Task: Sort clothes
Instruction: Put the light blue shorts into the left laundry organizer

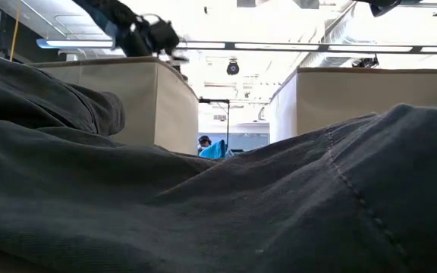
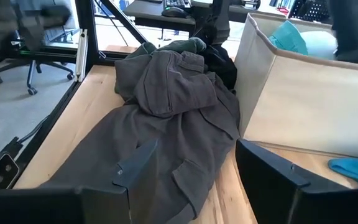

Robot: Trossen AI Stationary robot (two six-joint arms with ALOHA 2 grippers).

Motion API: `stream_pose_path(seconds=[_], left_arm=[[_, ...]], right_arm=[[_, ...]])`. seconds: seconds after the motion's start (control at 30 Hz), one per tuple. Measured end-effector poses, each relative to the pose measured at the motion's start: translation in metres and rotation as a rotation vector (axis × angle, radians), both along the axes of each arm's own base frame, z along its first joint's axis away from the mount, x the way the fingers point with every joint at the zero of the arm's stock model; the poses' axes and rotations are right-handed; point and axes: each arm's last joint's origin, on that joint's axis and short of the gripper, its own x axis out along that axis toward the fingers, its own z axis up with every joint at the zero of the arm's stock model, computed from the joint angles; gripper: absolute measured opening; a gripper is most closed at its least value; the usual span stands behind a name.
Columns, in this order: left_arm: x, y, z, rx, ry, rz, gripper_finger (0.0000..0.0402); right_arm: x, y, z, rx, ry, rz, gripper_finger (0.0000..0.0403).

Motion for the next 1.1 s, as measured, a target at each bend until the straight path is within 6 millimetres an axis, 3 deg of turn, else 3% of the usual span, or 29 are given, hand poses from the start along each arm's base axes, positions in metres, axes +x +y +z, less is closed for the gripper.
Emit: stream_pose_path(seconds=[0.2,0.33,0.47,0.6,0.83,0.97,1.1], left_arm=[[0.001,0.002,-0.052,-0.096,0.156,0.037,0.0078],[0.002,0.003,-0.063,-0.112,0.208,0.017,0.0062],[0.0,0.0,-0.043,-0.094,0.183,0.015,0.0054],[-0.007,-0.01,0.004,-0.1,0.091,-0.036,0.0053],[-0.043,-0.035,0.069,-0.089,0.046,-0.056,0.0053],[-0.06,-0.046,0.086,-0.025,-0.011,-0.044,0.0053],[-0.07,-0.054,0.072,-0.066,-0.021,0.004,0.0053]], right_arm=[[0.0,0.0,0.0,0.014,0.002,-0.005,0.0201],[0.0,0.0,0.0,0.013,0.002,-0.005,0.0201],[0.0,0.0,0.0,0.011,0.002,-0.004,0.0201],[0.0,0.0,-0.001,0.007,0.008,-0.005,0.0201],[-0.001,0.0,-0.002,0.005,0.014,-0.005,0.0201],[-0.001,-0.001,-0.002,0.001,0.016,-0.005,0.0201],[-0.001,-0.001,-0.003,-0.001,0.021,-0.006,0.0201]])
